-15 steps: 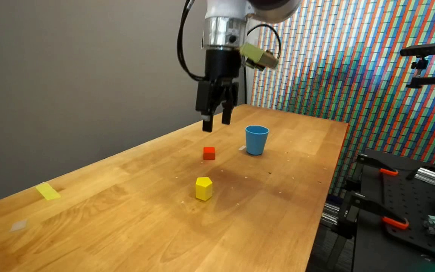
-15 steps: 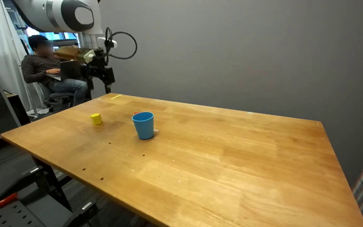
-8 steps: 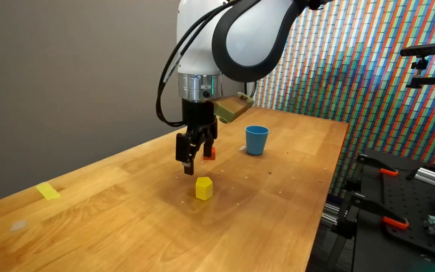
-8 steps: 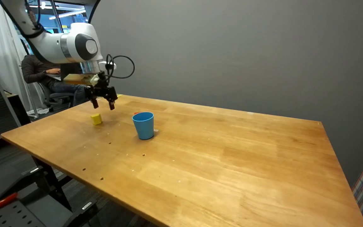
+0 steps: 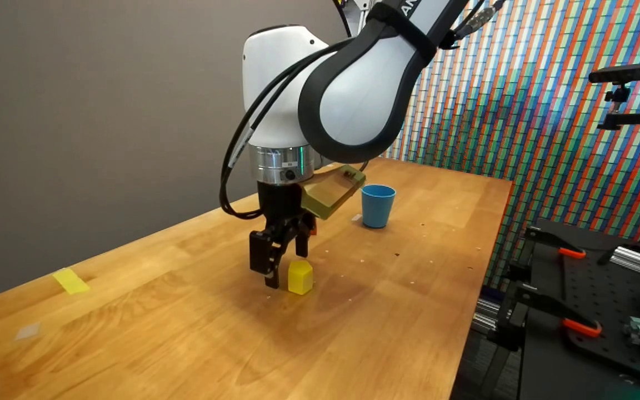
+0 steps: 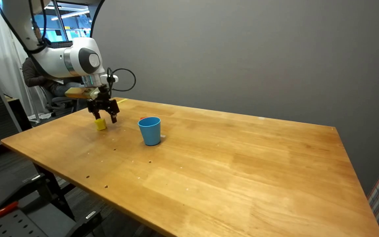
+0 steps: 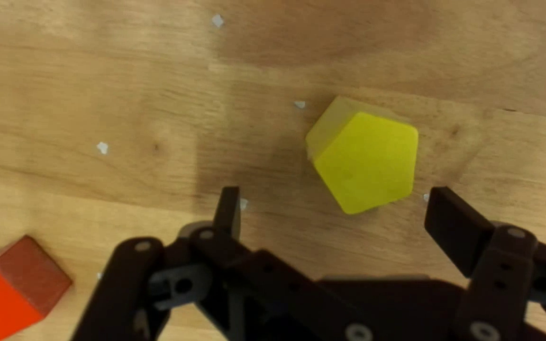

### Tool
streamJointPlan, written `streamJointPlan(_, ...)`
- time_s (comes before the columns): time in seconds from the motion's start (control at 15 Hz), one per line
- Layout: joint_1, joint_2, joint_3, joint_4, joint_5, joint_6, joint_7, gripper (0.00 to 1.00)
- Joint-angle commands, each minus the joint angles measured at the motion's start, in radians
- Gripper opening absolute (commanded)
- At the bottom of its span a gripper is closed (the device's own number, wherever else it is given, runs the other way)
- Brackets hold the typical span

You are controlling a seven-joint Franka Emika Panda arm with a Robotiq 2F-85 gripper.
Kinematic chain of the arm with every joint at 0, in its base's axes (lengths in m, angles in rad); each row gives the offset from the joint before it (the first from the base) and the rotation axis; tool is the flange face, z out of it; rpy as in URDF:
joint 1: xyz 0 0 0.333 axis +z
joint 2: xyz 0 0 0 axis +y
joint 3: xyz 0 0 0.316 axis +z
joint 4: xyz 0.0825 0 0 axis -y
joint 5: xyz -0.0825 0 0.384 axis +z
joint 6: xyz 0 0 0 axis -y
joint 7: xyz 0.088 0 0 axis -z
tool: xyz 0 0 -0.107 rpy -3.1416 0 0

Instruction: Put the yellow building block in the blue cup

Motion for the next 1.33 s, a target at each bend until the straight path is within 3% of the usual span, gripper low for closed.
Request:
streamJointPlan(0.0,0.036,0.021,-0.04,0.028,-0.006,-0.019,0.065,1.0)
streamJointPlan(0.2,0.056,0.021,-0.063,0.02,-0.01,-0.026,0.114,1.0)
streamJointPlan(0.73,0.064,0.004,-0.038,-0.015,0.018,-0.041,0.185,1.0)
streamJointPlan(0.8,0.071,0.0,-0.046,-0.02,0.004,-0.021,0.194,0.75)
streamJointPlan(0.93,0.086,-0.005,-0.059,-0.025,-0.019,0.003,0.204,0.68)
streamJointPlan(1.27,0.079,-0.026,-0.042,-0.038,0.01,-0.031,0.219,0.27)
